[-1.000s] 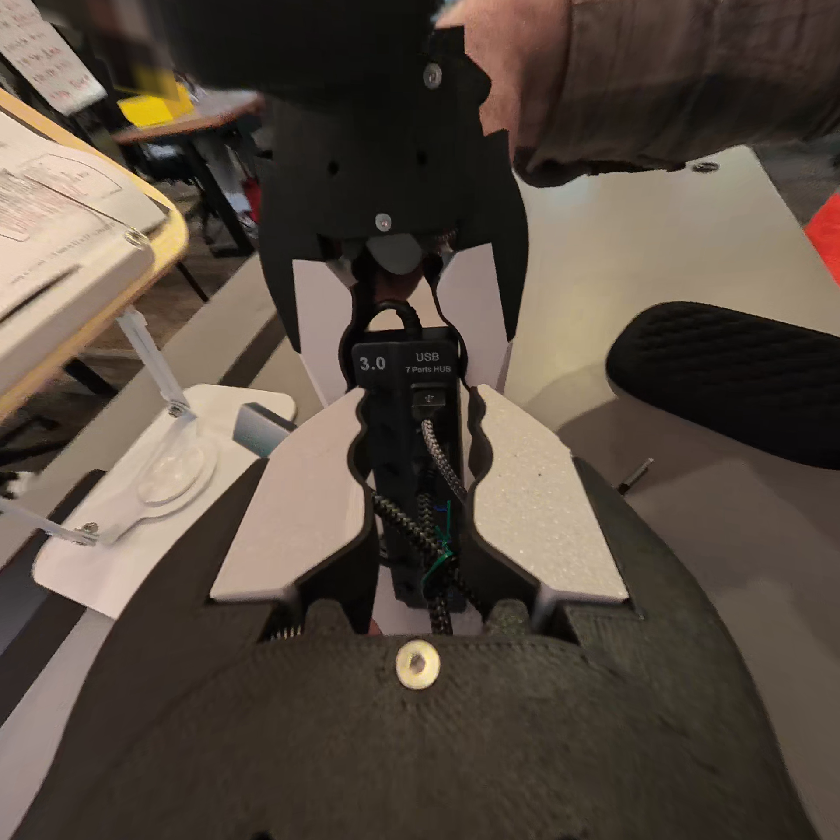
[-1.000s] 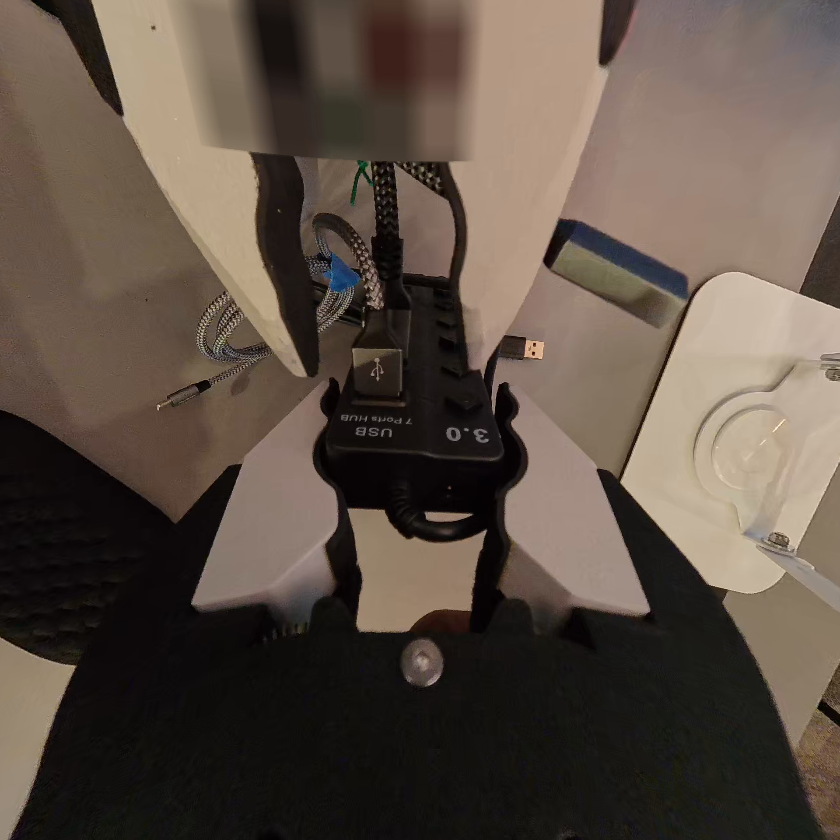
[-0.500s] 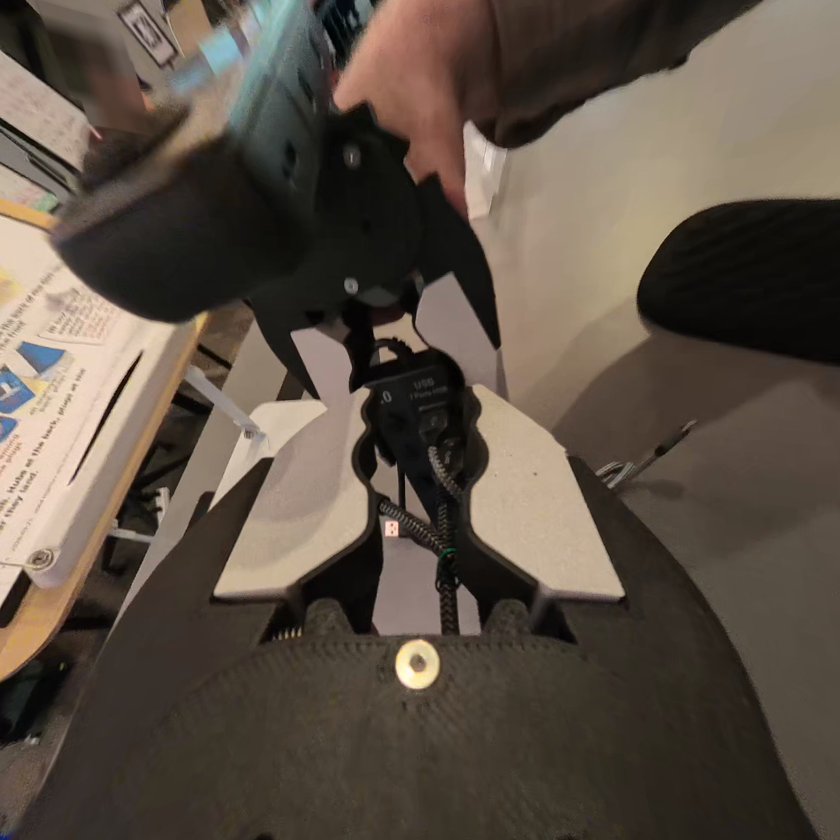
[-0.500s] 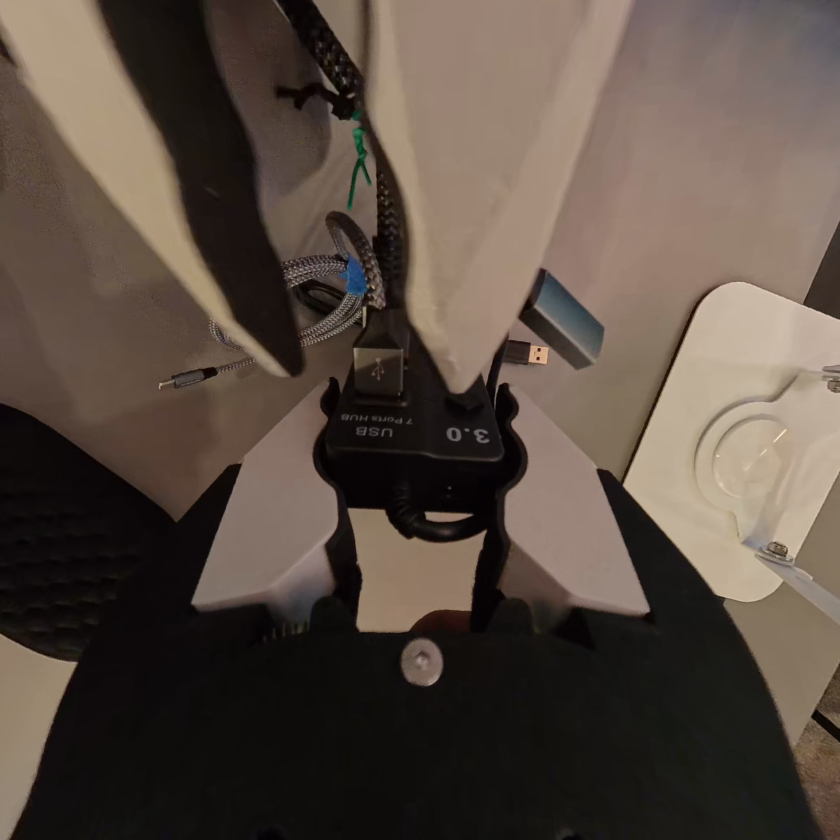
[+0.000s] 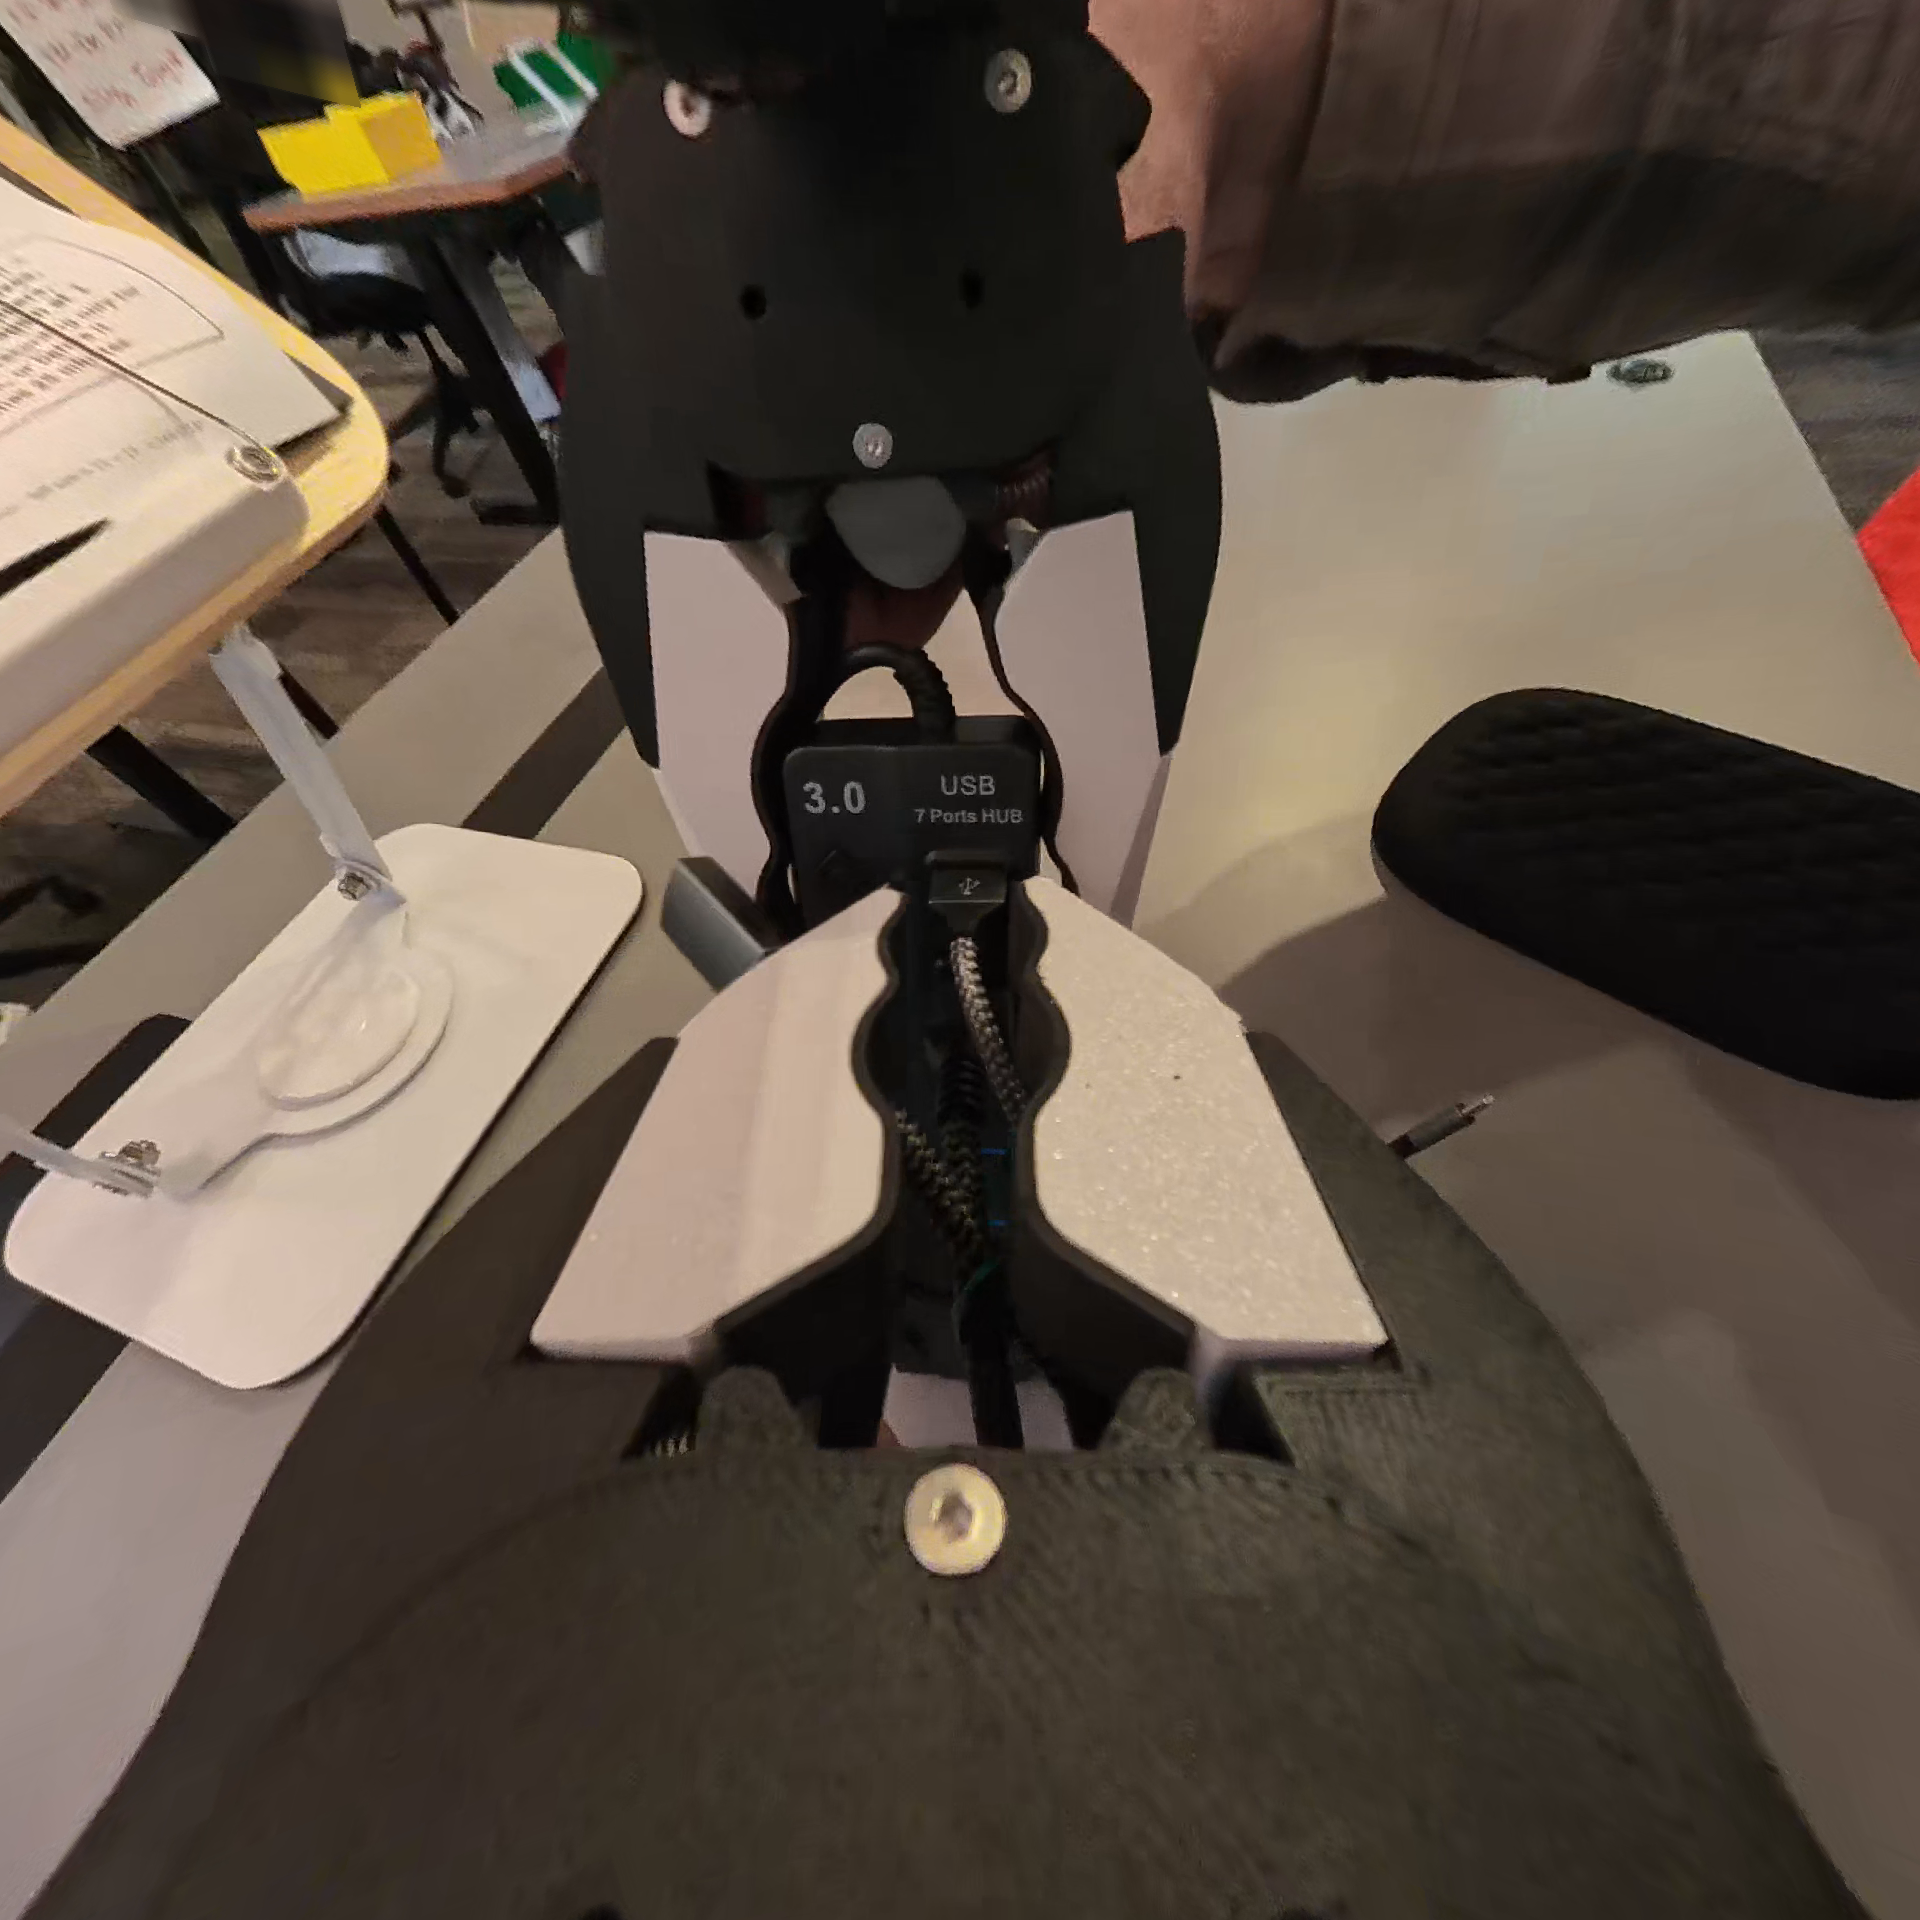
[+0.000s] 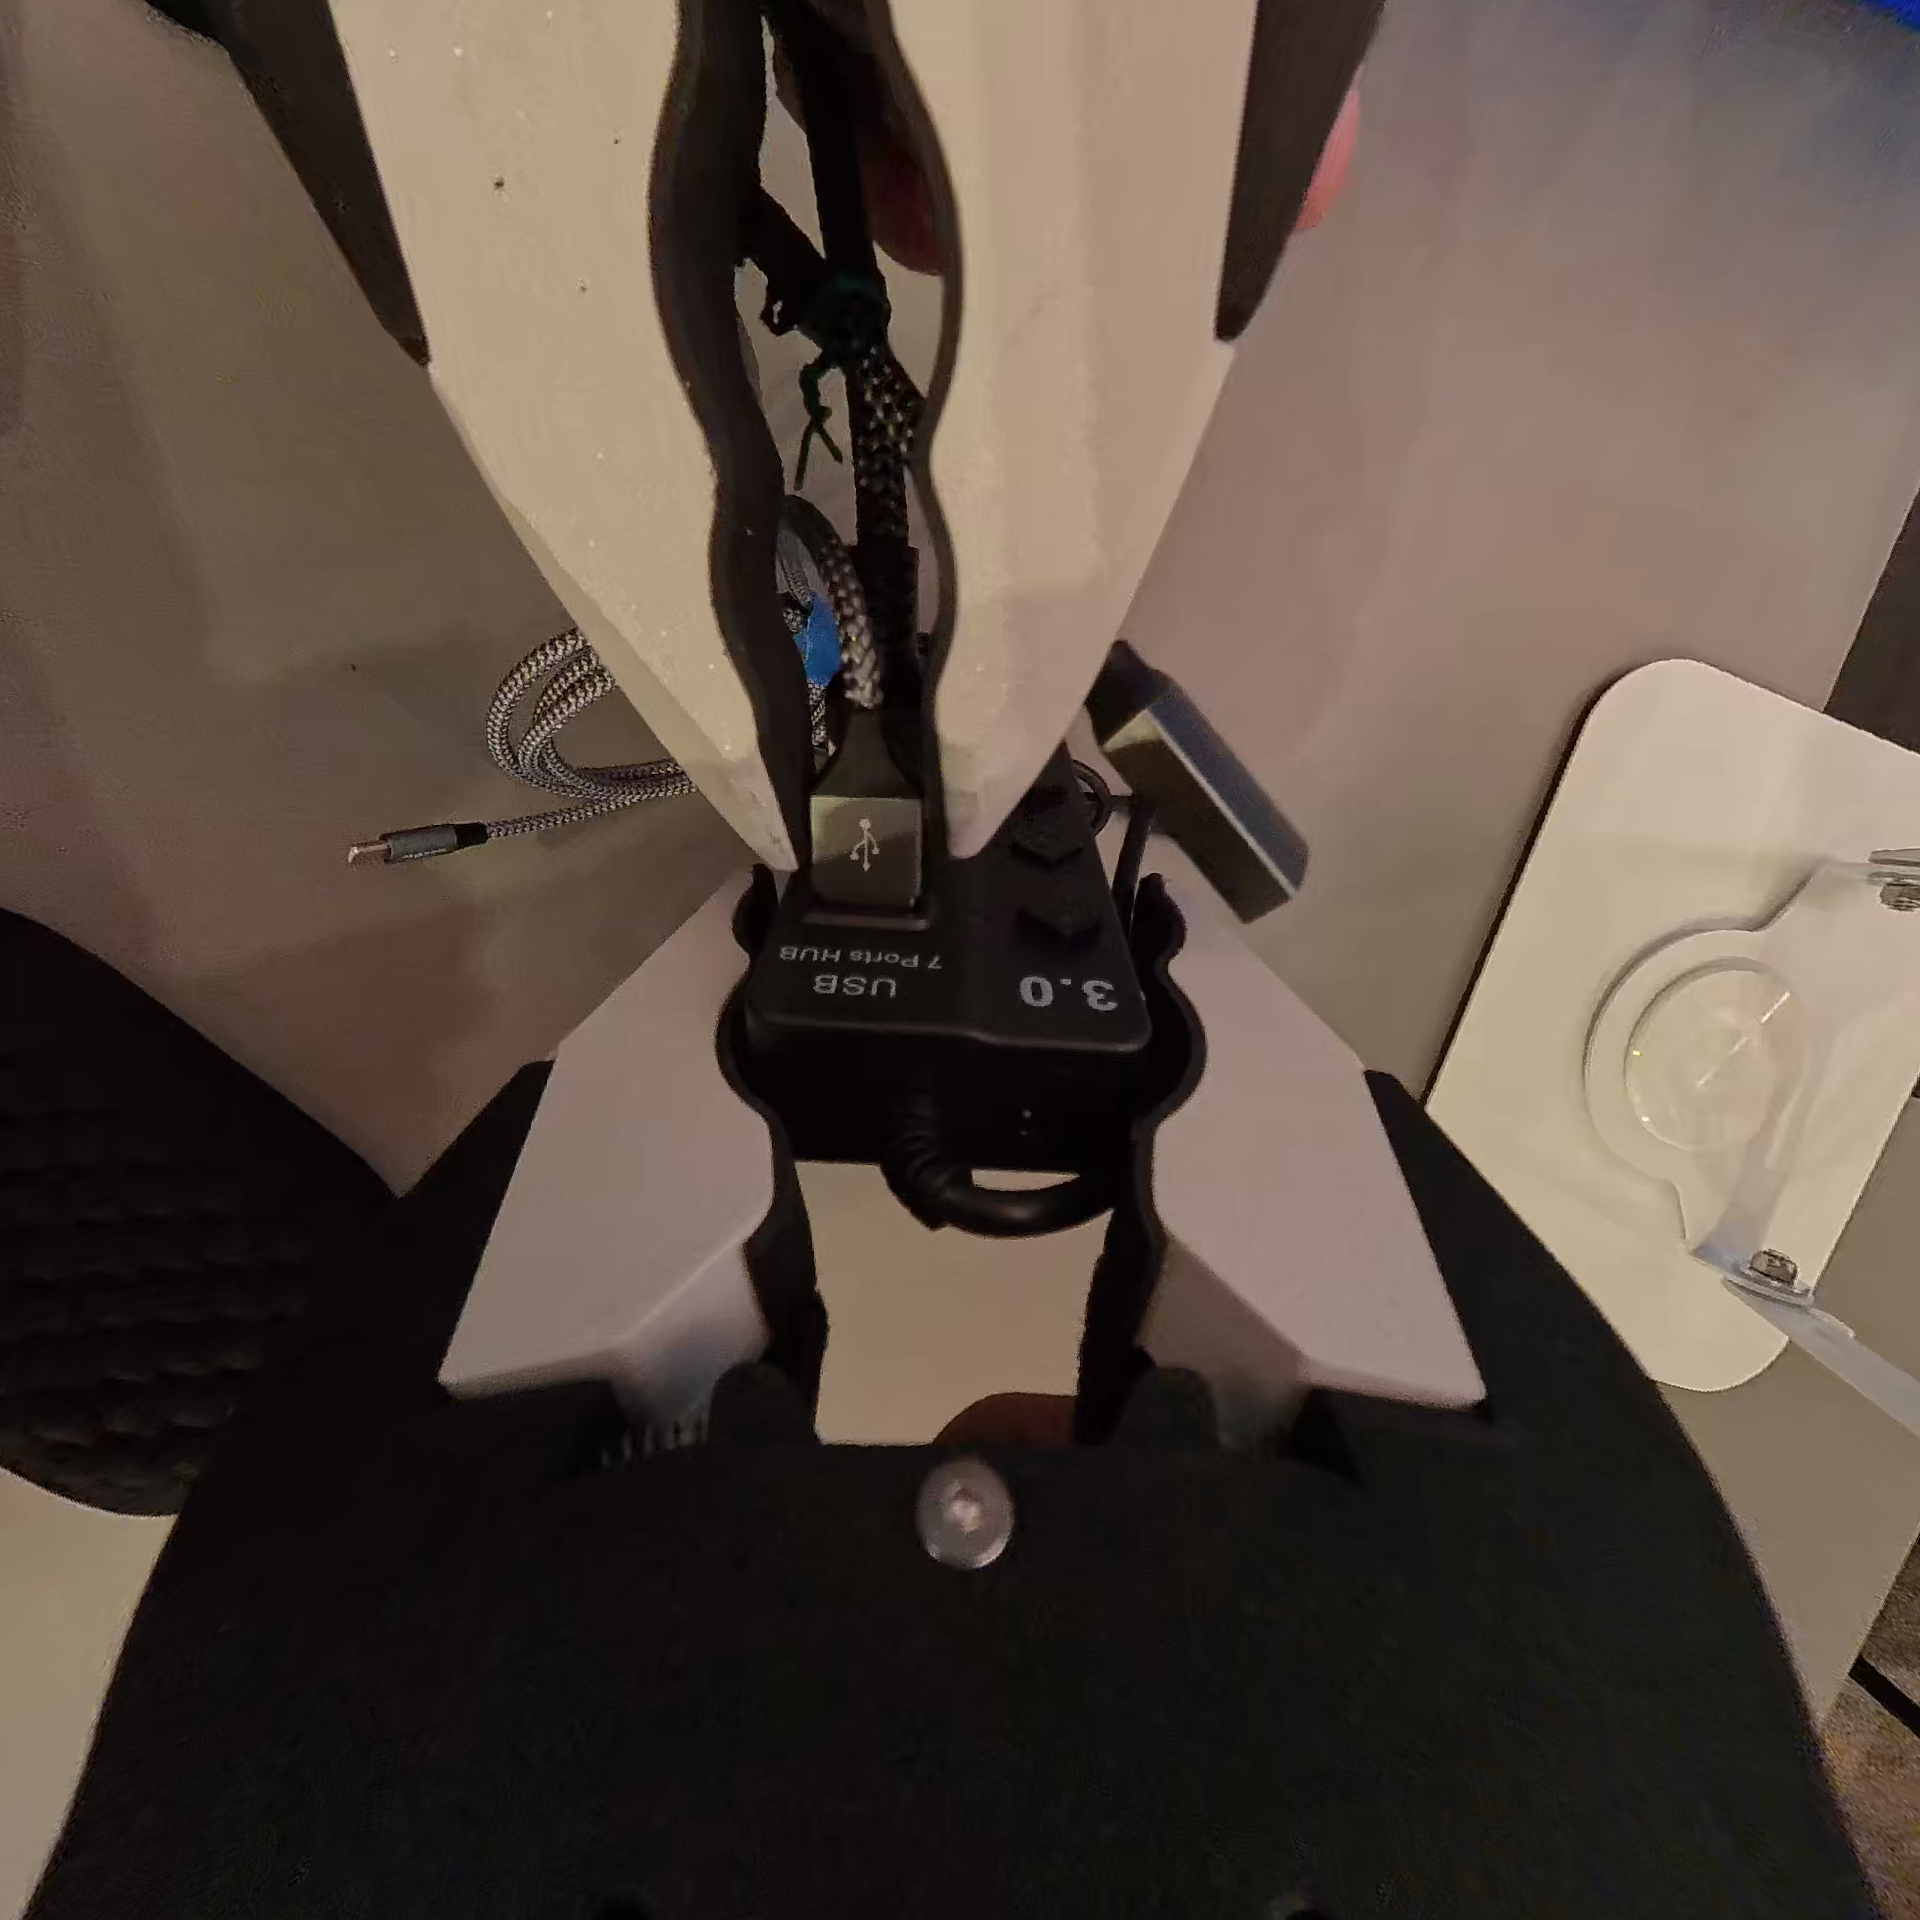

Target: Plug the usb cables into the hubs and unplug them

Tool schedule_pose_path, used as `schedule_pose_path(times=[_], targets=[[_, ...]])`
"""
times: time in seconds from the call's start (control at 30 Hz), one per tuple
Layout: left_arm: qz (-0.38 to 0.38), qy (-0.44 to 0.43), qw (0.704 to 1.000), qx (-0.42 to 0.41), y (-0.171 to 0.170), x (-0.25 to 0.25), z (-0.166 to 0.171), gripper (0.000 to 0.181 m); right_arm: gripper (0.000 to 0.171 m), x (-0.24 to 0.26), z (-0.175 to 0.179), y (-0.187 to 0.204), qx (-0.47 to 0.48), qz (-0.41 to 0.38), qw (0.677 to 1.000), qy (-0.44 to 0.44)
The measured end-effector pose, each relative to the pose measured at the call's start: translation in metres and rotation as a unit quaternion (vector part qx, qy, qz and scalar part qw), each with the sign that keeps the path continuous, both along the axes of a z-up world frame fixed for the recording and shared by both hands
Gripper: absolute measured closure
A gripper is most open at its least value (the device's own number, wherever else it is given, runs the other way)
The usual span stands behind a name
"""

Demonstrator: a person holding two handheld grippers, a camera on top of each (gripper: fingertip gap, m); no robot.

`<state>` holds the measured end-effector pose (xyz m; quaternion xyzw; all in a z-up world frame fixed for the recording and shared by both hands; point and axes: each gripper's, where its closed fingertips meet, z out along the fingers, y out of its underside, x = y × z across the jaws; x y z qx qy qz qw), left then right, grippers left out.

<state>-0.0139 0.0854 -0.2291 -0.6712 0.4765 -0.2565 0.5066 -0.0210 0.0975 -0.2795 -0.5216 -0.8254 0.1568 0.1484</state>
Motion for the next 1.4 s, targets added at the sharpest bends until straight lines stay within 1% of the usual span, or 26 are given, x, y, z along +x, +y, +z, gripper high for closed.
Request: schedule_pose_path(times=[0.1,0.17,0.4,0.53,0.73,0.93,1.4], targets=[[0.000,0.009,1.000,-0.010,-0.0006,0.0005,-0.0008,0.168,0.104,0.0000,0.0001,0.0000,-0.001,0.001,1.000,0.002],[-0.001,-0.007,1.000,-0.020,-0.0003,0.0005,-0.0005,0.167,0.104,-0.0002,0.0001,0.0001,-0.002,0.002,1.000,0.004],[0.010,-0.061,0.998,-0.009,-0.0004,0.0028,0.0013,0.168,0.104,0.0005,0.0012,-0.0003,-0.001,0.015,1.000,0.010],[0.008,-0.067,0.998,-0.004,-0.0001,0.0039,0.0020,0.168,0.104,0.0022,0.0015,-0.0004,-0.002,0.017,1.000,0.006],[0.016,-0.071,0.997,0.027,-0.0010,0.0032,0.0036,0.167,0.104,0.0026,0.0023,-0.0009,0.000,0.023,1.000,-0.002],[0.016,-0.083,0.996,0.024,-0.0024,0.0029,0.0049,0.168,0.104,0.0032,0.0039,-0.0022,0.002,0.028,1.000,-0.009],[0.014,-0.096,0.994,0.048,-0.0045,0.0053,0.0065,0.167,0.105,0.0069,0.0067,-0.0038,0.002,0.036,0.999,-0.021]])
